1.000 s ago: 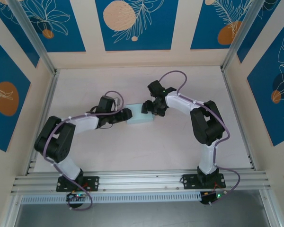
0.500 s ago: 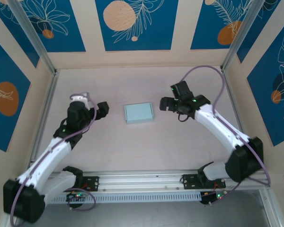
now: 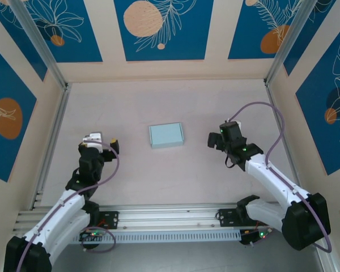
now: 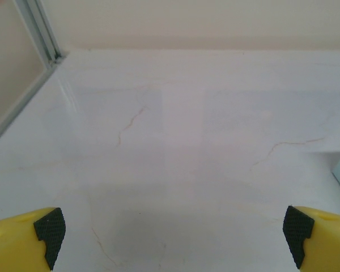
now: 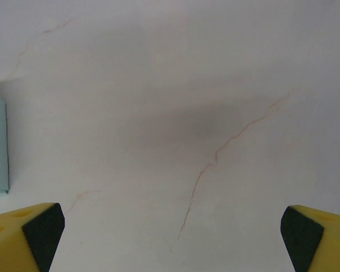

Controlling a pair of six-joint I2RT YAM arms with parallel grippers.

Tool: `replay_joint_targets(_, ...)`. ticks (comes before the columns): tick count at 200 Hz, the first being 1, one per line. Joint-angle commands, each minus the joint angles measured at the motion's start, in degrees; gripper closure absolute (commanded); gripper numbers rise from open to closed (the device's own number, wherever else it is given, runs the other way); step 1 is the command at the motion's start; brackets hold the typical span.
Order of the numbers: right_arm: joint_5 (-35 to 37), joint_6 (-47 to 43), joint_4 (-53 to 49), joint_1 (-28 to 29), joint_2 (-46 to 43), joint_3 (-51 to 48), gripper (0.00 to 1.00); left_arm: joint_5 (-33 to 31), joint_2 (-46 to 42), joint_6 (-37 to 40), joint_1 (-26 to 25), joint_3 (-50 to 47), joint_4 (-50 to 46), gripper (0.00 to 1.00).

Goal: Fold the paper box

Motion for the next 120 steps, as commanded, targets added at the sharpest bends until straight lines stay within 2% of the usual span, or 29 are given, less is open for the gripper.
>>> replay_joint_targets(1,3.0,-6.8,13.8,-0.4,-3.5,-4.3,0.01,-2.8,0.2,6.7,0.9,-2.6,8.1,0.0)
replay_joint_targets(71,-0.4,-12.1,22.2,-5.0,-6.7,-10.6,0.0,2.5,5.0,9.8,5.4,-6.9,16.8,0.0)
replay_joint_targets(120,-4.1,-13.9,30.9,-8.6,-8.3,-15.4,0.01,7.3,13.0,9.4,8.3,-6.1,23.0,0.0)
